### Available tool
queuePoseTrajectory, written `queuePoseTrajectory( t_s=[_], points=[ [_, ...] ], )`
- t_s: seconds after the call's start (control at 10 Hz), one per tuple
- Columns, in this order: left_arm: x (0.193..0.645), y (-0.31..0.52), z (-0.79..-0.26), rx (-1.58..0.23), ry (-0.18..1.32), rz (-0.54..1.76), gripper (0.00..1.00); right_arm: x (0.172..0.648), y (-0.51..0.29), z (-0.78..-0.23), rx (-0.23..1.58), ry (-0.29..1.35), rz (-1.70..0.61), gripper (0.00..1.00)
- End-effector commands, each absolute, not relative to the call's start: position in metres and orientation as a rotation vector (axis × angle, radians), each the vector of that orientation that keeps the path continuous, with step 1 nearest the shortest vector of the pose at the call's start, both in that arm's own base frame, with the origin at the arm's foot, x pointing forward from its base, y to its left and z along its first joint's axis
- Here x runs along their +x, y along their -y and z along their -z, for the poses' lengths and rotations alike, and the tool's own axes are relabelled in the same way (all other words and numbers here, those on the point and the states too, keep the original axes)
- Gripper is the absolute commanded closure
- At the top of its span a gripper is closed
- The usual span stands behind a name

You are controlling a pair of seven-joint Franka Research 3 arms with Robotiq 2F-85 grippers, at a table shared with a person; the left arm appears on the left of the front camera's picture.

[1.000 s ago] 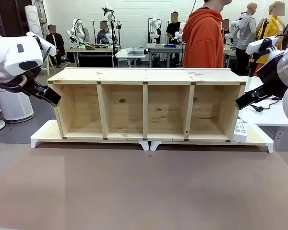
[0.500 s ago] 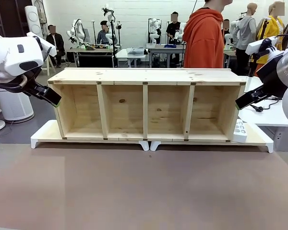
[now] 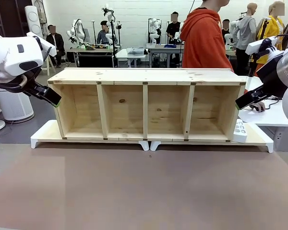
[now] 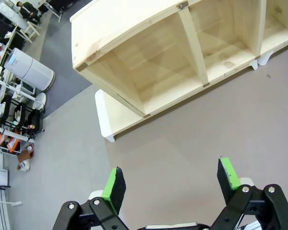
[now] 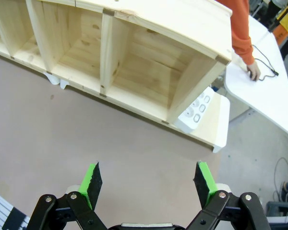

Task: Perform cable management.
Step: When the cord part of the Power Cable appears at the lower middle area of the table and stops, grasp the cord part of the Power Cable.

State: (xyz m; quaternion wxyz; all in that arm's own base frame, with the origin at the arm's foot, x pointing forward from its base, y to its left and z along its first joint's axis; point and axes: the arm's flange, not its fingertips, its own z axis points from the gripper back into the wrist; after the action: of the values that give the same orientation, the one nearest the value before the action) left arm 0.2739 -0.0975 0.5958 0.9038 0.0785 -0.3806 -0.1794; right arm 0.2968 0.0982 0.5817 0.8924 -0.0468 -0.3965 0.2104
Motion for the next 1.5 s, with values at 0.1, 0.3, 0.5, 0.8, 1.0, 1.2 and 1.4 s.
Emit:
queuePoseTrajectory(
  t_s=[0.1, 0.3, 0.5, 0.8, 1.0, 1.2, 1.4],
  points=[
    [0.2768, 0.0995, -0.5952, 0.163, 0.796, 0.374, 0.00, 0.2986, -0.0981, -0.5803, -0.101, 0.820, -0.442, 0.00],
    [0.2768, 0.0995, -0.5952, 0.163, 0.796, 0.374, 0.00, 0.2986, -0.0981, -0.5803, -0.101, 0.820, -0.442, 0.00],
    [0.2768, 0.0995, -0.5952, 0.163, 0.796, 0.374, 0.00, 0.2986, -0.0981, -0.5803, -0.101, 0.820, -0.442, 0.00],
    [0.2768, 0.0995, -0.5952, 0.163, 0.796, 0.374, 0.00, 0.2986, -0.0981, -0.5803, -0.101, 0.820, -0.442, 0.00],
    [0.2768, 0.0995, -0.5952, 0.163, 0.796, 0.374, 0.00, 0.2986, -0.0981, -0.5803, -0.101, 0.820, -0.442, 0.00],
    [0.2768, 0.0995, -0.5952, 0.163, 0.796, 0.374, 0.00, 0.2986, -0.0981, -0.5803, -0.101, 0.820, -0.442, 0.00],
    [0.2768, 0.0995, -0.5952, 0.163, 0.796, 0.374, 0.00, 0.2986, -0.0981, -0.5803, -0.101, 0.820, -0.442, 0.00]
  ],
)
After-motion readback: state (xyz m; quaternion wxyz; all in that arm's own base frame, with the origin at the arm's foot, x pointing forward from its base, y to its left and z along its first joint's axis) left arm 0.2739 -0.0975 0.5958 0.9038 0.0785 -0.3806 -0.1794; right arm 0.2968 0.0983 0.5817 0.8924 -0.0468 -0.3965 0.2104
